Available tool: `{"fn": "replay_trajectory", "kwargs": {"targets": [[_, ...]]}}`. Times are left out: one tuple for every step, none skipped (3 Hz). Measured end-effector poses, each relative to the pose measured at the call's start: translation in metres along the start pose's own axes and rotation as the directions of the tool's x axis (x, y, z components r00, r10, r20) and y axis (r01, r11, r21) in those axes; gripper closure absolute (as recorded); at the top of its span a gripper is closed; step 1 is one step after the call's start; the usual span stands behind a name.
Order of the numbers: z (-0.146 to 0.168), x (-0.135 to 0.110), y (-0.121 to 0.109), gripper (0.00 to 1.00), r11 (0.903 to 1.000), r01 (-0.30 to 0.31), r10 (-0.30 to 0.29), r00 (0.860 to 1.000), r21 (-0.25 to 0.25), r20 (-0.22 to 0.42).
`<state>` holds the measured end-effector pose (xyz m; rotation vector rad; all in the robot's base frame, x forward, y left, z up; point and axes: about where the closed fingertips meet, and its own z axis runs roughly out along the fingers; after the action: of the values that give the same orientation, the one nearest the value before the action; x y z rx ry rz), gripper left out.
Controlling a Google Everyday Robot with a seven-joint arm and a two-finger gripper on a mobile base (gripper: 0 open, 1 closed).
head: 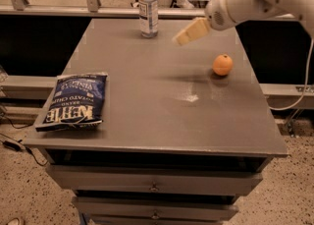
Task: Pick blue plastic bottle
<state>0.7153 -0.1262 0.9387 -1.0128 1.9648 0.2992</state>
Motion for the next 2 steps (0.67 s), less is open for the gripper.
{"fn": "replay_trajectory", "kwargs": {"targets": [[0.046, -0.038, 0.002, 0.0, 0.9943, -0.088, 0.096, 0.984, -0.06, 0.152], [0.085, -0.065, -0.002, 0.0, 0.9909, -0.119, 0.131, 0.959, -0.063, 0.25]]}}
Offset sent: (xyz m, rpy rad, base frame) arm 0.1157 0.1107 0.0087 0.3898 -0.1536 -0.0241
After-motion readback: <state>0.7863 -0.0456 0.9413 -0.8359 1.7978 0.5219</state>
